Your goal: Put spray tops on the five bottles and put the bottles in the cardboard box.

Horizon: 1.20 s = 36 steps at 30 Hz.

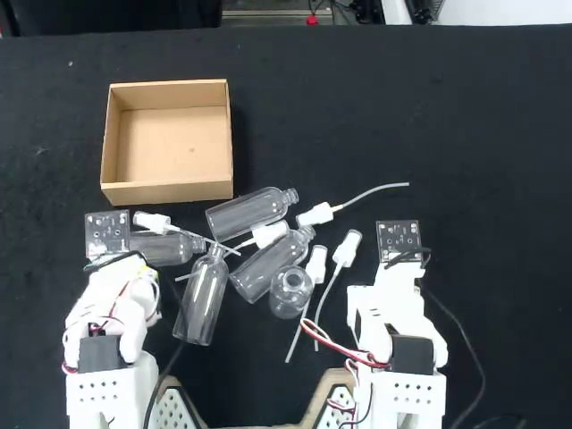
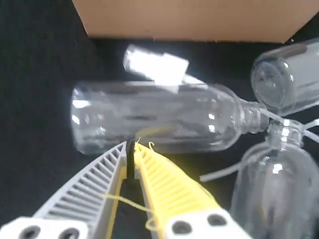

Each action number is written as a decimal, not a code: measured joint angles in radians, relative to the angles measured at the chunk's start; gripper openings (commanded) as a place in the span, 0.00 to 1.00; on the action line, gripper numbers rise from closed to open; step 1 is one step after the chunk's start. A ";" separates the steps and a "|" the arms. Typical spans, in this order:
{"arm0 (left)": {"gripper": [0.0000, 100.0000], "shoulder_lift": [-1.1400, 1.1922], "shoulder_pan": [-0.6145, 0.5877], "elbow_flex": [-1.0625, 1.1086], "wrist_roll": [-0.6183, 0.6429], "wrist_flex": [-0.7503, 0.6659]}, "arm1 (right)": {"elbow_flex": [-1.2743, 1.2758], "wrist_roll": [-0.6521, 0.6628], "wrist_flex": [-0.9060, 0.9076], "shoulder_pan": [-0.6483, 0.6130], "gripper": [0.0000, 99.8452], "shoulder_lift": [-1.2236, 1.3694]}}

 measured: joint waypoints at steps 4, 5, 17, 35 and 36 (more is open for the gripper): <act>0.03 -0.002 -0.060 -0.161 -0.189 -0.018 | 0.000 0.000 0.000 0.000 0.01 0.000; 0.03 -0.002 -0.061 -0.209 -0.215 -0.018 | 0.000 0.000 0.000 0.000 0.01 0.000; 0.25 0.000 0.425 -0.339 -0.224 0.002 | 0.000 0.000 0.000 0.000 0.01 0.000; 0.25 -0.005 0.896 -0.339 -0.170 0.133 | 0.000 0.000 0.000 0.000 0.01 0.000; 0.25 -0.005 0.908 -0.338 -0.170 0.132 | 0.000 0.000 0.000 0.000 0.01 0.000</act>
